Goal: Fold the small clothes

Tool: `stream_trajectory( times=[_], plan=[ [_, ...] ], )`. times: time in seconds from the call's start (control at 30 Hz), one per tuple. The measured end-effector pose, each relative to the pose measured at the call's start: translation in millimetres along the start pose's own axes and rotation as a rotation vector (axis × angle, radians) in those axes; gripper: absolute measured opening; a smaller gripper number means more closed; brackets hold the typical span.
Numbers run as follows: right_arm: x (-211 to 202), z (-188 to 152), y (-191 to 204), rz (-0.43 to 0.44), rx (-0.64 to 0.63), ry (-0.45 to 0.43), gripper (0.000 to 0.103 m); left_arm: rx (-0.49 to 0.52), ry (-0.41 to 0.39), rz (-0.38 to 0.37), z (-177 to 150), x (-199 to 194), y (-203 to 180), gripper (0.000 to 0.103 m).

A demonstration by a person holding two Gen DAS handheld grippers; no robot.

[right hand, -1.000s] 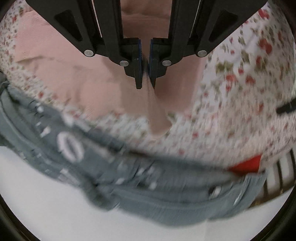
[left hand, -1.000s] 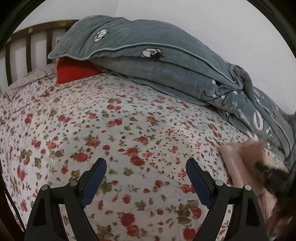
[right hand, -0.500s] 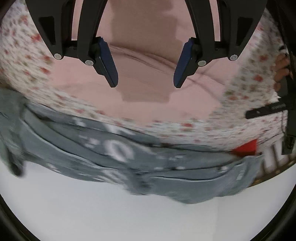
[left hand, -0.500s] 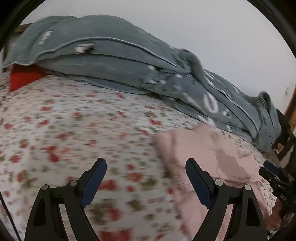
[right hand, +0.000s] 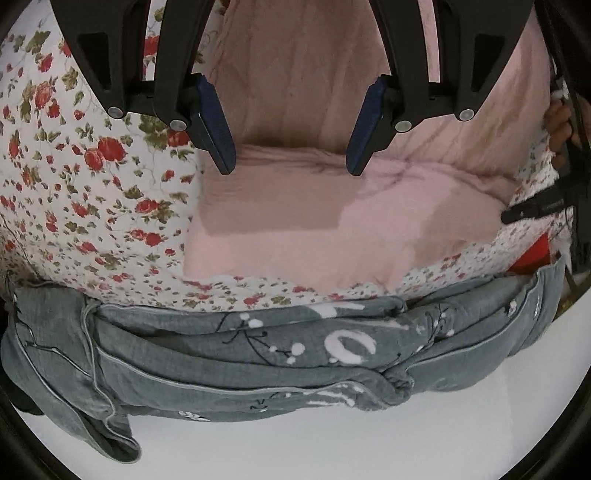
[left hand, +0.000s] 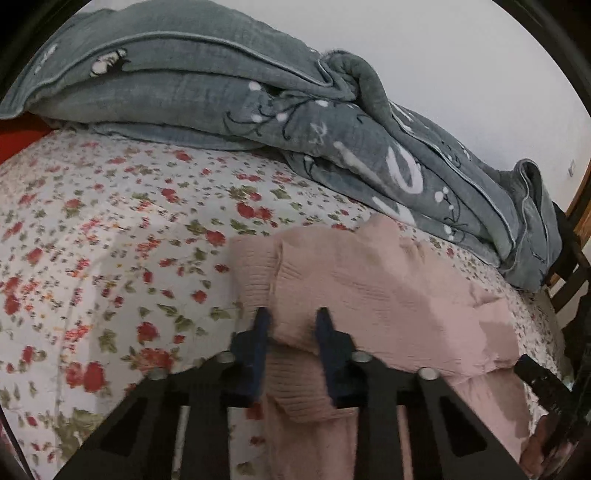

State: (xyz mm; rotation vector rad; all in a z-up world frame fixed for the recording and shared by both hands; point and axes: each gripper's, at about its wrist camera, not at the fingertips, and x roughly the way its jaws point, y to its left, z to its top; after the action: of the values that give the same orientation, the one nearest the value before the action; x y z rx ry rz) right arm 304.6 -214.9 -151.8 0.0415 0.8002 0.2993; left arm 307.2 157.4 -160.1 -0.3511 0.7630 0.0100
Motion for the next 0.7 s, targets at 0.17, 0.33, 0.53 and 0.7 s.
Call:
stream_trajectory(
  times=[0.17, 0.33, 0.53, 0.7],
  plan=[
    [-2, -6, 1, -0.018, -0.021, 0.002, 0.061, -0.025, -0.010, -0.026, -3, -10, -3, 0.009],
    [-9, -7, -3, -0.029, -0.014, -0.017, 0.061, -0.064, -0.018, -0.060, -13, -35, -7, 0.009],
    [-11, -7, -6, -0.037, -0.001, -0.021, 0.062, -0.117, 0.031, -0.008, -20, -21, 9, 0.009],
    [-10, -5, -18, -0.027, 0.055, -0.021, 0.062, -0.204, 0.010, -0.116, -14, -28, 19, 0.009]
  ],
)
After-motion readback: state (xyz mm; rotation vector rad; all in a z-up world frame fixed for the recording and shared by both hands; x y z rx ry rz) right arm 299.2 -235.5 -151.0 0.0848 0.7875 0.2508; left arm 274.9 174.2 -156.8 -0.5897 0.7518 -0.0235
